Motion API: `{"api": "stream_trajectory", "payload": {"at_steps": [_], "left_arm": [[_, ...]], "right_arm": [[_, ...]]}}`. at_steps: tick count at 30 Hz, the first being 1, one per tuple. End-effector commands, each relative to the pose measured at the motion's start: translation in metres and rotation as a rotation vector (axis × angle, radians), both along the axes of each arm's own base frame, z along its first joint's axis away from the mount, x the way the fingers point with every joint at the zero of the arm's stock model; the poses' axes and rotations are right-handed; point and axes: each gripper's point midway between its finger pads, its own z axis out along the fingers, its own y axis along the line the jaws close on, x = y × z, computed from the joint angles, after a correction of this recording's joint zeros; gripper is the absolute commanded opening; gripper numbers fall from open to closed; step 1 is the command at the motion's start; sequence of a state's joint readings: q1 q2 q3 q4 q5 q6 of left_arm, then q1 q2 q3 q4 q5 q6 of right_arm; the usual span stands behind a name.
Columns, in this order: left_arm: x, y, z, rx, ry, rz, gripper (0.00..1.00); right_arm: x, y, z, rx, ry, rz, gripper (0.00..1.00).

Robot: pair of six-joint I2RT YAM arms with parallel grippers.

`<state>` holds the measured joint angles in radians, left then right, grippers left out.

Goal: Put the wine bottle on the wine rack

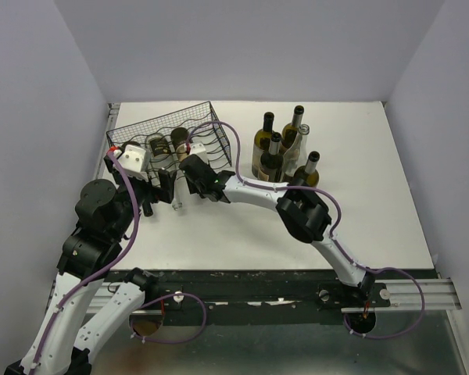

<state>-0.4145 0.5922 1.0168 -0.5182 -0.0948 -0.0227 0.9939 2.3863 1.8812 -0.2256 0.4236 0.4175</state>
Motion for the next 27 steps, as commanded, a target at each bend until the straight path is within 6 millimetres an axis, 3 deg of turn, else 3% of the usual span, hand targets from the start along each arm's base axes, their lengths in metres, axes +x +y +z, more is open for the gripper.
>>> {"api": "stream_trajectory", "payload": {"at_steps": [1,7,11,19,22,27], "left_arm": [[0.0,0.005,-0.003,0.016,0.004,0.024,0.99],[-0.001,0.006,-0.002,0.023,-0.001,0.028,0.99],[-0.003,0.007,0.0,0.023,0.002,0.025,0.99],[-0.008,0.006,0.011,0.025,0.008,0.009,0.99],[-0.012,0.006,0.022,0.01,-0.016,0.002,0.99],[-0.022,-0.004,0.041,-0.024,-0.063,-0.075,0.99]], "right_arm": [[0.02,0.003,0.023,0.035,-0.07,-0.04,0.53],[0.017,0.001,0.026,0.031,-0.05,-0.039,0.6],[0.012,-0.002,0.041,0.049,-0.044,-0.038,0.68],[0.004,-0.011,0.123,0.091,-0.117,0.03,0.87],[0.0,-0.022,0.156,0.074,-0.143,0.029,0.89],[-0.004,-0.057,0.217,0.037,-0.176,-0.031,0.89]]}}
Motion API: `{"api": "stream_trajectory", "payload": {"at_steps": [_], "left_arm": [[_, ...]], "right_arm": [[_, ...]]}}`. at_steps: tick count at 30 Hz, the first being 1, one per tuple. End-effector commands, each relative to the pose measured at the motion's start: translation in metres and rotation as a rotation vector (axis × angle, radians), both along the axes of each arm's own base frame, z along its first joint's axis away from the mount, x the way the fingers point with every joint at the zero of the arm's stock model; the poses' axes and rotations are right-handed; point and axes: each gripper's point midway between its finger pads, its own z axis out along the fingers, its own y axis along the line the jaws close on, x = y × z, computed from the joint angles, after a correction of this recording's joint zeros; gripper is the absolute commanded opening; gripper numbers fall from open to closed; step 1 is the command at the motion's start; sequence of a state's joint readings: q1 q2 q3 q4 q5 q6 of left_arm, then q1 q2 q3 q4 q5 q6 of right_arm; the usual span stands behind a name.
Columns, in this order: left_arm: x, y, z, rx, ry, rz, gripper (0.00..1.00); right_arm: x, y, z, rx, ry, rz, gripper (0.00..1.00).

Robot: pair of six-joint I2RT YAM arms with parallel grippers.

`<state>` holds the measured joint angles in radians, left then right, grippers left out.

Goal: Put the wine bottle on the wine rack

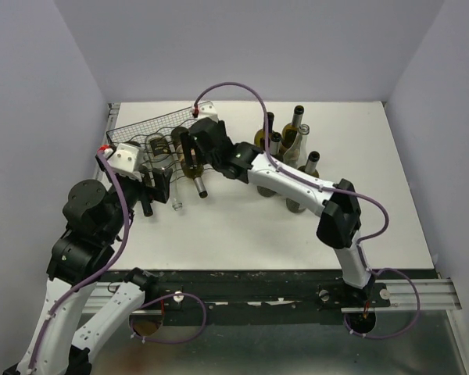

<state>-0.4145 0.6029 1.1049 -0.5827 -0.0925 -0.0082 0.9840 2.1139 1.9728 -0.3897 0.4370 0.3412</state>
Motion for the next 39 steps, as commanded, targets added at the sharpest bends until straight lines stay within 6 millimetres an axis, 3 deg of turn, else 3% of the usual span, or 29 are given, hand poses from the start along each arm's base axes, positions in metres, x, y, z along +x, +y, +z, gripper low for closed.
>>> {"api": "stream_trajectory", "payload": {"at_steps": [1,9,12,16,18,23,28,39], "left_arm": [[-0.015,-0.011,0.024,-0.042,-0.057,-0.087,0.99],[-0.031,-0.017,0.061,-0.112,-0.19,-0.151,0.99],[-0.034,-0.022,0.064,-0.109,-0.202,-0.19,0.99],[-0.033,-0.026,0.064,-0.121,-0.196,-0.206,0.99],[-0.033,-0.027,0.066,-0.133,-0.204,-0.206,0.99],[-0.033,-0.03,0.069,-0.134,-0.211,-0.223,0.99],[-0.032,-0.031,0.069,-0.136,-0.206,-0.223,0.99],[-0.032,-0.032,0.068,-0.139,-0.207,-0.233,0.99]], "right_arm": [[-0.004,-0.047,0.058,-0.069,-0.034,-0.073,0.89],[-0.018,-0.138,0.143,-0.051,-0.135,-0.25,0.95],[-0.024,-0.165,0.158,-0.063,-0.169,-0.317,0.96],[-0.023,-0.202,0.152,-0.09,-0.149,-0.465,0.96],[-0.023,-0.211,0.143,-0.084,-0.125,-0.483,0.96],[-0.021,-0.211,0.124,-0.063,-0.076,-0.452,0.95],[-0.012,-0.226,0.098,-0.097,-0.017,-0.537,0.9],[-0.003,-0.221,0.059,-0.091,0.049,-0.467,0.65]]}}
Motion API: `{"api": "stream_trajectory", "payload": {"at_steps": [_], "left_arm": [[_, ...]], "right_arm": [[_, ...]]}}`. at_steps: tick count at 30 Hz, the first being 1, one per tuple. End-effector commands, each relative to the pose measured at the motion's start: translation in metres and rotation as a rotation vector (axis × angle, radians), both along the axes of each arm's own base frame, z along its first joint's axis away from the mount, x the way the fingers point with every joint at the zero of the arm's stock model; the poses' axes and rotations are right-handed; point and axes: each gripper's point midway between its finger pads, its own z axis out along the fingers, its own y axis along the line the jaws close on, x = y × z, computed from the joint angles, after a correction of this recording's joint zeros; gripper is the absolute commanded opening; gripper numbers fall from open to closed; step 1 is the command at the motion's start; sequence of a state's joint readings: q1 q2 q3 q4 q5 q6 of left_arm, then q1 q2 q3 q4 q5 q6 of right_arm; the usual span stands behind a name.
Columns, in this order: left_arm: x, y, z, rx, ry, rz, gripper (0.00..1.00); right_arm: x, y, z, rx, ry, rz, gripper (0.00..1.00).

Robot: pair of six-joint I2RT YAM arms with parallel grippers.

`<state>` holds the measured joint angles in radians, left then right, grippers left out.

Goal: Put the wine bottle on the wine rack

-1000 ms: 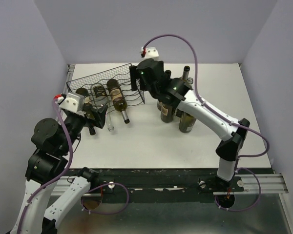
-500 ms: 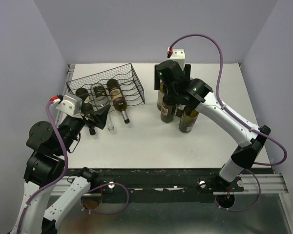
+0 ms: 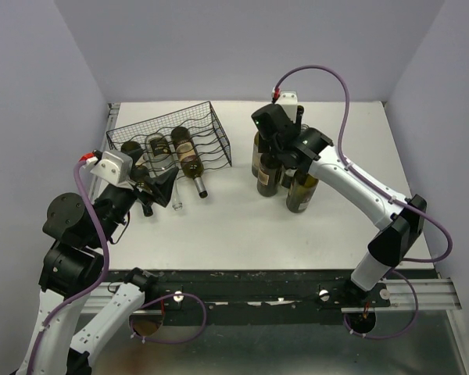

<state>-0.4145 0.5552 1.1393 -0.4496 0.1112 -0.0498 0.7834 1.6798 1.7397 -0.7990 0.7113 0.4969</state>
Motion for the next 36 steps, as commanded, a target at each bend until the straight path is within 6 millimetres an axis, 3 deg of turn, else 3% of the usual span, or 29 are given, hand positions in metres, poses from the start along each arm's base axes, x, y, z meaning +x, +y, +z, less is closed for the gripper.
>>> {"api": "stream_trajectory", "payload": {"at_steps": [1,4,7,12,21,33,36], "left_arm": [[-0.005,-0.004,0.011,-0.022,-0.028,-0.028,0.99],[-0.003,-0.005,0.006,-0.017,-0.011,-0.03,0.99],[-0.004,-0.006,0.004,-0.015,-0.005,-0.036,0.99],[-0.001,-0.008,-0.002,-0.013,0.013,-0.043,0.99],[0.003,-0.042,-0.045,0.013,0.104,-0.209,0.99],[0.011,-0.084,-0.134,0.045,0.157,-0.432,0.99],[0.016,-0.087,-0.154,0.051,0.195,-0.434,0.99]], "right_arm": [[0.004,0.008,-0.009,0.038,0.011,0.031,0.61],[0.005,0.004,-0.008,0.027,0.001,0.02,0.46],[0.006,0.002,-0.003,0.025,-0.02,0.021,0.39],[0.004,0.009,0.015,0.043,-0.03,0.082,0.01],[-0.017,0.048,0.08,0.253,-0.055,0.31,0.01],[-0.064,0.104,0.133,0.542,0.0,0.622,0.01],[-0.074,0.113,0.143,0.595,0.01,0.686,0.01]]}}
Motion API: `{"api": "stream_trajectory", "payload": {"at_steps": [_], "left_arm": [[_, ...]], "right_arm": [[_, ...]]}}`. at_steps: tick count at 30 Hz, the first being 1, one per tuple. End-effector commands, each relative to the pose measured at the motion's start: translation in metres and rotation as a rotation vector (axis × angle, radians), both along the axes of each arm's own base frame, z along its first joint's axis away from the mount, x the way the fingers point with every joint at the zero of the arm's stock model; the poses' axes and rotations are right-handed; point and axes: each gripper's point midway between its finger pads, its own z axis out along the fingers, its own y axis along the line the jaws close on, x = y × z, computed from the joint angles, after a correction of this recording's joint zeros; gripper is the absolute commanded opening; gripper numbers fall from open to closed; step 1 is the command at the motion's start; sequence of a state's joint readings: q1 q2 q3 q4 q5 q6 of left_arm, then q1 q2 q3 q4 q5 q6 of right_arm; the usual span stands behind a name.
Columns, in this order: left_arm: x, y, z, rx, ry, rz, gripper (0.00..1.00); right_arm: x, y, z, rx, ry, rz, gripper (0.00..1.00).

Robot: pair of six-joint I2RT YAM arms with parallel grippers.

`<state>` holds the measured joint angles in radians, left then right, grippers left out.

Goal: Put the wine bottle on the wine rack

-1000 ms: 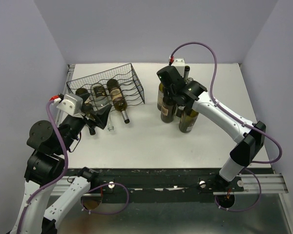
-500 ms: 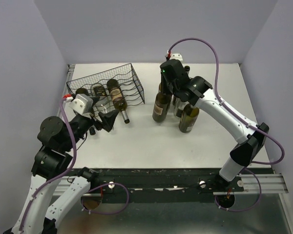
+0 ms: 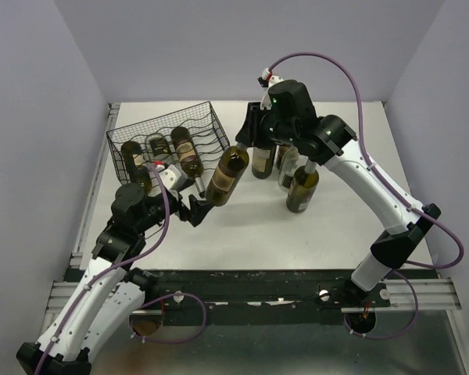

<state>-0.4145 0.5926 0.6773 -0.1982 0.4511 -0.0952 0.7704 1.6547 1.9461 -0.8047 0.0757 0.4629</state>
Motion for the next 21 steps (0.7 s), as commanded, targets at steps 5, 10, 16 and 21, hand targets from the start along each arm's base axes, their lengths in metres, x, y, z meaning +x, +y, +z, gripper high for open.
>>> {"api": "stream_trajectory", "payload": {"at_steps": [5,10,16,21], "left_arm": [[-0.001,-0.02,-0.012,-0.012,-0.015,-0.124,0.99],[0.008,-0.017,-0.021,0.011,0.001,-0.084,0.99],[0.009,-0.016,-0.035,0.04,0.028,-0.085,0.99],[0.01,-0.013,-0.041,0.059,0.018,-0.072,0.99]], "right_arm": [[-0.043,0.033,0.083,0.3,-0.034,0.24,0.01],[-0.052,0.038,0.093,0.34,-0.029,0.29,0.01],[-0.06,0.04,0.104,0.373,-0.048,0.33,0.01],[-0.066,0.042,0.107,0.391,-0.05,0.368,0.01]]}}
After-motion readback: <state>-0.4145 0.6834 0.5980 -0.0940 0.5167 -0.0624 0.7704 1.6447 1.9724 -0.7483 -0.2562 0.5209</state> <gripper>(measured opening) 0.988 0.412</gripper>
